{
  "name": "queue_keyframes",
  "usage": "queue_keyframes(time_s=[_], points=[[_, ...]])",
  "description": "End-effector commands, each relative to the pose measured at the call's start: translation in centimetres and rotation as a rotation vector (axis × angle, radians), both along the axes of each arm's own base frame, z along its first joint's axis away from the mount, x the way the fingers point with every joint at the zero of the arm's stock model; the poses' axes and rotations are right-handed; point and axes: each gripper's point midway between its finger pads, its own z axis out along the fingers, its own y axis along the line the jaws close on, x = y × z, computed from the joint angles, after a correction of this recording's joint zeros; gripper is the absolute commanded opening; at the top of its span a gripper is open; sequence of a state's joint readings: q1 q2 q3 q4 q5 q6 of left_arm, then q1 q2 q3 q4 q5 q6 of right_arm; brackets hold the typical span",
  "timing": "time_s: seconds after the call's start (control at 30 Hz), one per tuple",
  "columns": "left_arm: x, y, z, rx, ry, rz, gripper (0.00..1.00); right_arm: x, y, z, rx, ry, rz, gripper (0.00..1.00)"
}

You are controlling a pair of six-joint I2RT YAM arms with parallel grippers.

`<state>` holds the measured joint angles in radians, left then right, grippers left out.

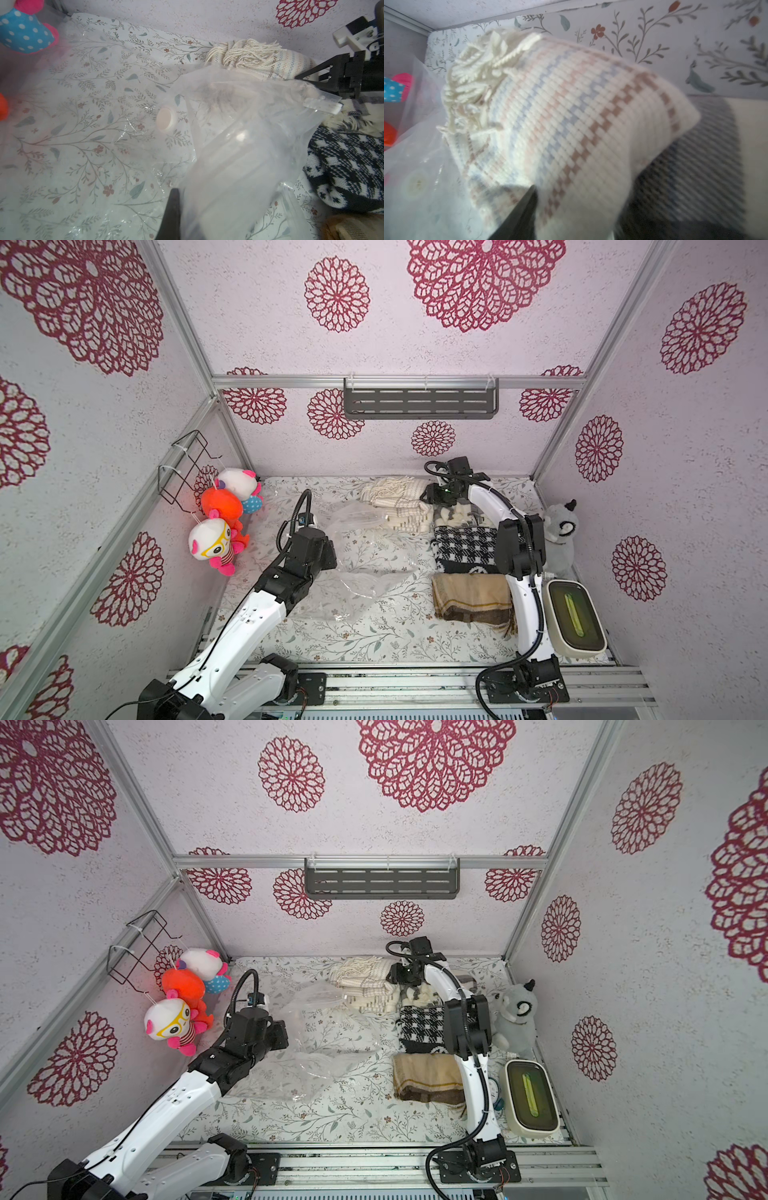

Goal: Take the scarf out of the vacuum bag
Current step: Place the scarf at the center of the board, then adjust the scarf at the center of the board.

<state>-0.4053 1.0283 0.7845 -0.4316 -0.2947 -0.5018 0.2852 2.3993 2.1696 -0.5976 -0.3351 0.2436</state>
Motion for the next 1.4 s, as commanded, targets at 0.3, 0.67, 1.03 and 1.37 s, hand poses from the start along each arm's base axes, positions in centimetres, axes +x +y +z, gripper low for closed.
queue_keyframes(time_s=[0.3, 0.67, 1.03, 1.37], points=[[0.2, 1.0, 1.4, 0.031, -0.037, 0.051, 0.00, -2.3, 2.1, 13.8, -0.008, -0.310, 0.008, 0.59], [1.2, 0.9, 0.9, 0.062, -0.027, 0.057, 0.00, 1.1, 12.1, 4.3, 0.147, -0.212, 0.203, 0.56], [1.3, 0.2, 0.7, 0.025, -0.034, 0.032, 0.00, -5.0, 6.1, -0.3, -0.036, -0.157, 0.057, 0.48], [1.1, 0.3, -0.3, 0.044, -0.017, 0.032, 0.00, -2.0, 0.8, -0.9, -0.078, -0.155, -0.104, 0.45]])
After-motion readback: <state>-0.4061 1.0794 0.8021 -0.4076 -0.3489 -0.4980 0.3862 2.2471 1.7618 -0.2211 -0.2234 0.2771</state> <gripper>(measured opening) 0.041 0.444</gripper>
